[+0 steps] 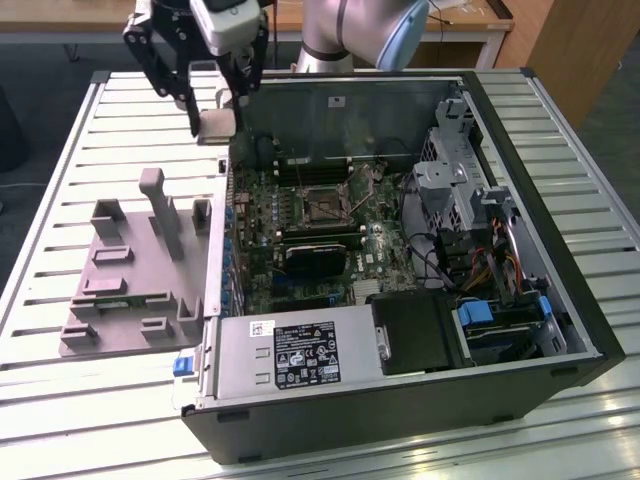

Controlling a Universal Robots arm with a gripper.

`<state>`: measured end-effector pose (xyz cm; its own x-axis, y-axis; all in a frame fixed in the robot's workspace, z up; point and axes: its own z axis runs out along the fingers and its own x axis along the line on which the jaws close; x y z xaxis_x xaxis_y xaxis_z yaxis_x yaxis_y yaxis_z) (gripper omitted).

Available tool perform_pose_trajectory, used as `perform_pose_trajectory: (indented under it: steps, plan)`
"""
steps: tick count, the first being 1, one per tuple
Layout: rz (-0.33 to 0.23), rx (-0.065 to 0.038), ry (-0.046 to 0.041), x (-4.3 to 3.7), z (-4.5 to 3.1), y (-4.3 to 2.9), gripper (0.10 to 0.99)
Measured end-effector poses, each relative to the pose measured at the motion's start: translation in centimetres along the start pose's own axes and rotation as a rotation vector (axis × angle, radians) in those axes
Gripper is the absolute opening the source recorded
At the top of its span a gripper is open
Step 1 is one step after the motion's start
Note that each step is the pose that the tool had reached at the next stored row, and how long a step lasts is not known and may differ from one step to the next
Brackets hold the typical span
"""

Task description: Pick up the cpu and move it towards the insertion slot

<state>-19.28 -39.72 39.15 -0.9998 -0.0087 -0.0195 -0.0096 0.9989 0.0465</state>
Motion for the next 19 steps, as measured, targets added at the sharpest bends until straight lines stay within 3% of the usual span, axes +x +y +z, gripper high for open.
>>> perform_pose_trajectory:
  steps: [19]
  plan:
    - [0.001, 0.000, 0.0107, -8.64, 0.17, -0.08, 0.541]
